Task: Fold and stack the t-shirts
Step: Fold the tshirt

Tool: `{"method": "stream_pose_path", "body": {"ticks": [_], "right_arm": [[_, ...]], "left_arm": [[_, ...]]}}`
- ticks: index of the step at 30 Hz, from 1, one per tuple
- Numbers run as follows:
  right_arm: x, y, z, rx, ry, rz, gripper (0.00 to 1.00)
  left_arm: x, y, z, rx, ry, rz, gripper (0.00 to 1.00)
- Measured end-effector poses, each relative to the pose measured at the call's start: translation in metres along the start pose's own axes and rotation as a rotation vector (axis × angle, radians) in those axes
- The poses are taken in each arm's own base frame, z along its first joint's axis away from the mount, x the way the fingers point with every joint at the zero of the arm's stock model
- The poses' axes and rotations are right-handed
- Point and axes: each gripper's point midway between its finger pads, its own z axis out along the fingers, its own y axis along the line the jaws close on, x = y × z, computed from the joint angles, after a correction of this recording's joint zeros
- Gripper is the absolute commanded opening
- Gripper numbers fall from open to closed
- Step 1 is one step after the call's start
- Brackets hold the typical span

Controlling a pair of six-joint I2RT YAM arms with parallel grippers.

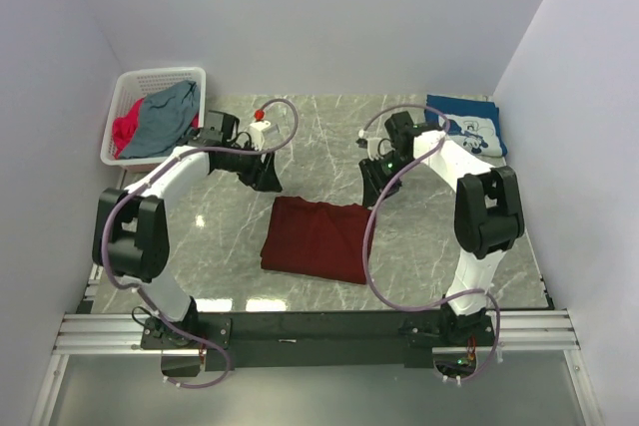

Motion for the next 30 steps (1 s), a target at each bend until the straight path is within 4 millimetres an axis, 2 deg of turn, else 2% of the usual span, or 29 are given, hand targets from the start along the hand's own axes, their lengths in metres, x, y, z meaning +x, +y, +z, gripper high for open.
{"method": "stream_pose_path", "body": {"ticks": [3,10,18,22,30], "right_arm": [[0.007,-0.003,0.012,-0.008,0.014,0.036,0.38],[0.001,-0.012,0.026,-0.002,-0.016,0.068,0.42],[0.002,-0.017,0.035,-0.001,-0.017,0.097,0.43],[0.01,-0.02,0.043,-0.002,-0.001,0.117,0.43],[0.015,-0.021,0.047,-0.005,0.011,0.132,0.4]], "left_arm": [[0.009,0.004,0.008,0.005,0.031,-0.084,0.57],[0.012,0.011,0.015,-0.024,0.043,-0.166,0.58],[0.02,0.023,0.024,-0.061,0.051,-0.218,0.57],[0.026,0.026,0.03,-0.071,0.066,-0.246,0.55],[0.04,0.026,0.042,-0.079,0.104,-0.266,0.52]]}}
